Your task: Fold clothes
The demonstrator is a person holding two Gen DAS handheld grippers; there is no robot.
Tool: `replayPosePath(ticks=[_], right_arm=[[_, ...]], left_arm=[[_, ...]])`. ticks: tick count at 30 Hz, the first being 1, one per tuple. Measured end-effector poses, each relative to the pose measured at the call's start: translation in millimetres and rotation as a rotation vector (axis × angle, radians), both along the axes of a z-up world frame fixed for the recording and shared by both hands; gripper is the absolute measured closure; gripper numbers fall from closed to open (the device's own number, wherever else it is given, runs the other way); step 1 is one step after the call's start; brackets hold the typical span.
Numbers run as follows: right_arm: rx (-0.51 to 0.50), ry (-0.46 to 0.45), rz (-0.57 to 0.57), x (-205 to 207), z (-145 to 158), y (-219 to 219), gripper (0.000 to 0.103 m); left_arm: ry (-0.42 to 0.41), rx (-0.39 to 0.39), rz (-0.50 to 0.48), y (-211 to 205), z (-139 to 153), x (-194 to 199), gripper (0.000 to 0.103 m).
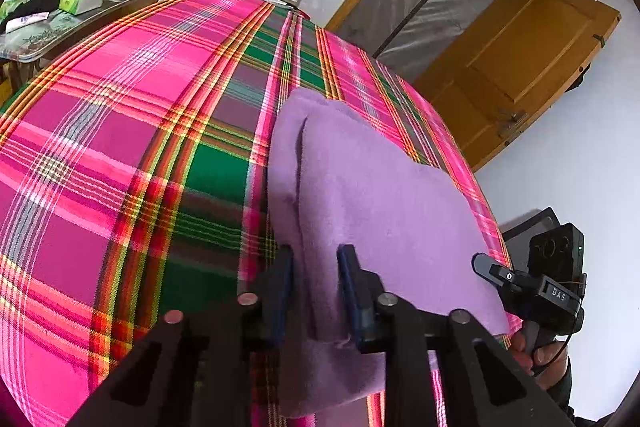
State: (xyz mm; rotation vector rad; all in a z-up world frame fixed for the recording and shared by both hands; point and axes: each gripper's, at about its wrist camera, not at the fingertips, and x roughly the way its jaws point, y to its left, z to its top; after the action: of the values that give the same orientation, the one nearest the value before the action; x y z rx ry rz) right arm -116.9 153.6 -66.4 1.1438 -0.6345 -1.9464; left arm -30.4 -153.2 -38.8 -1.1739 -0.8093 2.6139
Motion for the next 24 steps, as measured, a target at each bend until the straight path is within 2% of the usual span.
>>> replayPosePath(ticks=[10, 24], right_arm=[[0.008, 0.083, -0.052, 2, 25, 18, 0.073], [0.088, 0.196, -0.184, -28, 56, 95, 0.073]], left_arm=[[0.073, -0.024, -0.075, 24, 26, -5, 0.085], [0.14, -0.064, -0.246, 109, 54, -83, 0.085]])
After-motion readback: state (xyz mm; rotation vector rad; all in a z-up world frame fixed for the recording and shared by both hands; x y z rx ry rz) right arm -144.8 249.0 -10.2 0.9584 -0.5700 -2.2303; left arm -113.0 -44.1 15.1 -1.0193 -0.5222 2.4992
